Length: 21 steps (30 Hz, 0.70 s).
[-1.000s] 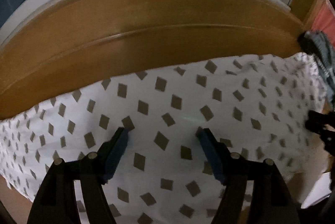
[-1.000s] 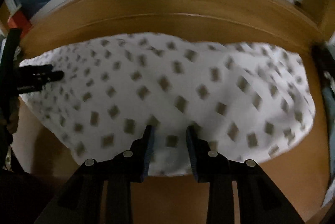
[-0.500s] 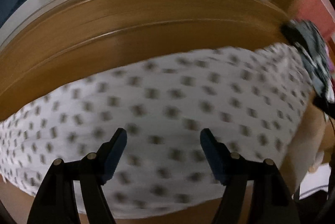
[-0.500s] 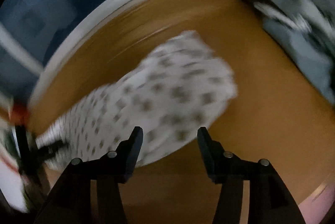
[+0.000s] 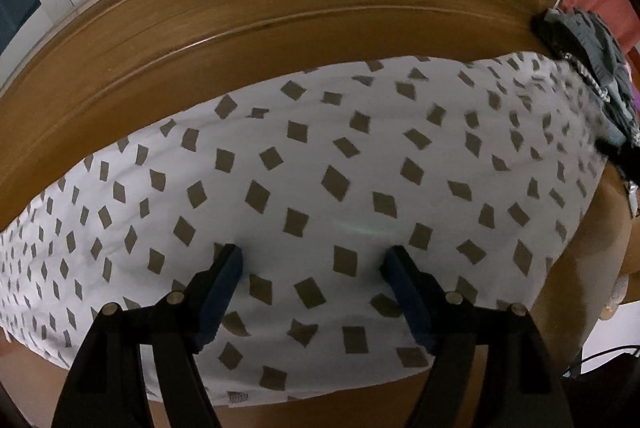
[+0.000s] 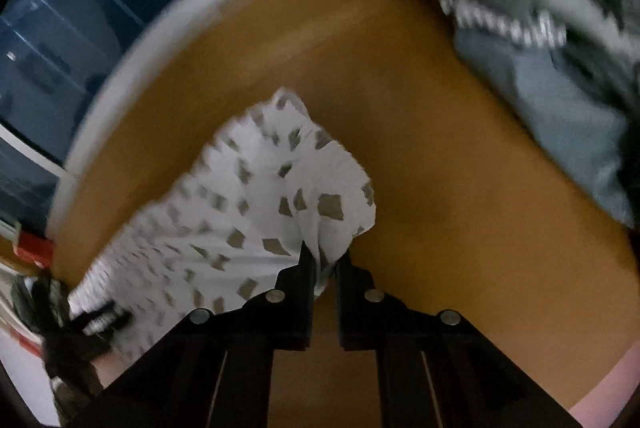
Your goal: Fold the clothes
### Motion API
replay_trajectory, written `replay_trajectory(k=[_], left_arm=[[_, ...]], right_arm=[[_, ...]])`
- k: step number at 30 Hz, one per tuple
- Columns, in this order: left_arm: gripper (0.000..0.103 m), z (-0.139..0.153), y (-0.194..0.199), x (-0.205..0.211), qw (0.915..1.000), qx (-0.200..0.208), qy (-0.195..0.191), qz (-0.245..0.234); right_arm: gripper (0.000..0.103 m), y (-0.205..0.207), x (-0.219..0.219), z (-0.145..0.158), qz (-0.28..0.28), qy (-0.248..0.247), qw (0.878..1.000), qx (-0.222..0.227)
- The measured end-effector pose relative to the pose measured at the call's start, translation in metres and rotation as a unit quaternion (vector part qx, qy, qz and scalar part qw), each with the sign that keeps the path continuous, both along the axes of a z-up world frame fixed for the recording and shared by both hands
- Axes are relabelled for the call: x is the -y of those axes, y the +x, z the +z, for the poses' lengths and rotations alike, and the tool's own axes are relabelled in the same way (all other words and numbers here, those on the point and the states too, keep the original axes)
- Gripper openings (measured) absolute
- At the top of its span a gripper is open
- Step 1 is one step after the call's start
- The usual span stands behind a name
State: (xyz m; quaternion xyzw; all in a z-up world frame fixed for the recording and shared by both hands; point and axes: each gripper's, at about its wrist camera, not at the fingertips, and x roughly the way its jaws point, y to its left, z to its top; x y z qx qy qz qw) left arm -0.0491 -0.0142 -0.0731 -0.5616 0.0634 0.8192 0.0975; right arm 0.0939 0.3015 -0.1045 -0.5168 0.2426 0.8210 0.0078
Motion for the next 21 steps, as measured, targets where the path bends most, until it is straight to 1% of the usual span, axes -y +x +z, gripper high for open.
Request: replay_trajectory(k=[1, 2, 3, 4, 6, 7, 9, 10, 13, 15, 17, 19, 20, 21], left_arm=[[0.073, 0.0, 0.0, -0.002, 1.0, 0.0, -0.001, 0.001], [0.073, 0.002, 0.002, -0.006, 1.0, 0.002, -0.002, 0.005], [0.073, 0.003, 0.004, -0.009, 0.9999, 0.003, -0.003, 0.009], [0.073, 0.004, 0.006, -0.012, 0.9999, 0.004, -0.005, 0.015], [0.07, 0.009, 0.009, -0.016, 0.9993, 0.001, -0.009, 0.035], [0.07, 0.015, 0.014, -0.019, 0.999, -0.004, -0.008, 0.044], [0.07, 0.024, 0.025, -0.033, 0.998, -0.012, -0.004, 0.062], [0.07, 0.028, 0.031, -0.042, 0.9975, -0.015, -0.001, 0.069], [0.07, 0.03, 0.044, -0.068, 0.9962, -0.016, 0.018, 0.083], [0.07, 0.029, 0.057, -0.085, 0.9956, -0.02, 0.015, 0.09], [0.07, 0.027, 0.067, -0.093, 0.9947, -0.022, 0.009, 0.1], [0.07, 0.024, 0.072, -0.097, 0.9934, -0.022, 0.001, 0.113], [0.07, 0.022, 0.071, -0.098, 0.9923, -0.018, -0.002, 0.123], [0.073, 0.019, 0.071, -0.098, 0.9911, -0.016, -0.003, 0.132]], right_arm=[[0.012, -0.004, 0.002, 0.002, 0.015, 0.007, 1.0, 0.007], [0.023, -0.008, 0.004, 0.003, 0.029, 0.013, 0.999, 0.014], [0.027, -0.012, 0.006, 0.006, 0.044, 0.02, 0.999, 0.02], [0.033, -0.012, 0.005, 0.018, 0.07, 0.03, 0.997, 0.008], [0.035, -0.013, 0.005, 0.042, 0.121, 0.051, 0.991, -0.017], [0.036, -0.013, 0.004, 0.054, 0.146, 0.061, 0.987, -0.03], [0.045, -0.014, 0.003, 0.078, 0.196, 0.081, 0.976, -0.055], [0.051, -0.022, 0.004, 0.086, 0.221, 0.089, 0.969, -0.071], [0.052, -0.065, 0.021, 0.078, 0.298, 0.103, 0.945, -0.083], [0.052, -0.094, 0.032, 0.072, 0.348, 0.112, 0.926, -0.09], [0.051, -0.119, 0.041, 0.06, 0.366, 0.095, 0.923, -0.072], [0.051, -0.133, 0.049, 0.045, 0.389, 0.08, 0.916, -0.056], [0.047, -0.14, 0.053, 0.037, 0.4, 0.073, 0.912, -0.049], [0.038, -0.147, 0.056, 0.03, 0.411, 0.066, 0.908, -0.041]])
